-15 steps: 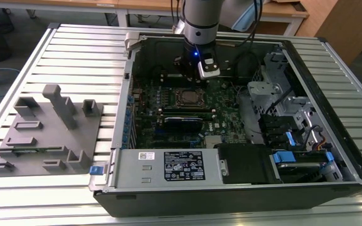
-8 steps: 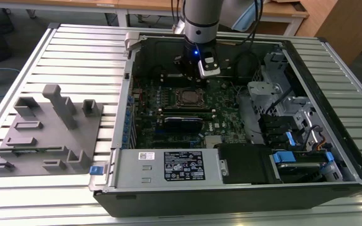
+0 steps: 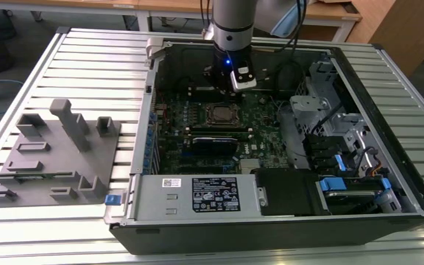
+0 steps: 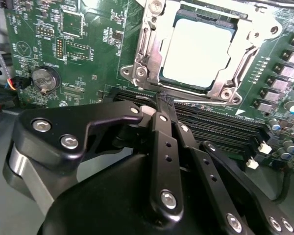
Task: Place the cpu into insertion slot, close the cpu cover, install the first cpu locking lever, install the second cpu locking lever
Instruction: 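Install the first cpu locking lever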
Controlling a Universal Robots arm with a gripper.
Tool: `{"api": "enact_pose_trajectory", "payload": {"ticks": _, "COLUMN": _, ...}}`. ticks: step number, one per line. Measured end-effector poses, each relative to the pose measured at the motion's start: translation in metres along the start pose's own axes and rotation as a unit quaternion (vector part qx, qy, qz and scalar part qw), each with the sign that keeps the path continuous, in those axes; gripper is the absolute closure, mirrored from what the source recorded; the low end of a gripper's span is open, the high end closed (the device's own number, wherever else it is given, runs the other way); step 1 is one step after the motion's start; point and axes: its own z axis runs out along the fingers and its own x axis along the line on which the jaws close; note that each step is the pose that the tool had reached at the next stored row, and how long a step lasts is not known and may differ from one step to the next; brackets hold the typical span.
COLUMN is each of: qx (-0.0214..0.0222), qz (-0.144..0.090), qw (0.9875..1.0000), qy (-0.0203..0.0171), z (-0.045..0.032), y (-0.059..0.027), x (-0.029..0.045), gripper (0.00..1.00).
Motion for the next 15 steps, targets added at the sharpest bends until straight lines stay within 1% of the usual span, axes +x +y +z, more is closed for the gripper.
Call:
{"api": "enact_pose_trajectory", "payload": {"ticks": 1, "qx": -0.0003, "qz": 0.0, "qw": 1.0, "qy": -0.0006, "z": 0.0001, "y": 0.0, "x": 0.0, "gripper": 0.89}}
{"api": "enact_pose_trajectory", "payload": {"ticks": 6, "qx": 0.0001, "qz": 0.001, "qw": 1.0, "qy": -0.0007, "z": -0.0001, "y": 0.0001, "x": 0.0001, "gripper": 0.89}}
{"api": "enact_pose_trajectory", "payload": {"ticks": 12, "qx": 0.0011, "qz": 0.016, "qw": 0.9999, "qy": -0.0023, "z": 0.0003, "y": 0.0014, "x": 0.0008, "gripper": 0.89}}
{"api": "enact_pose_trajectory", "payload": {"ticks": 15, "qx": 0.0015, "qz": 0.021, "qw": 0.9998, "qy": -0.0029, "z": 0.0001, "y": 0.0016, "x": 0.0031, "gripper": 0.89}}
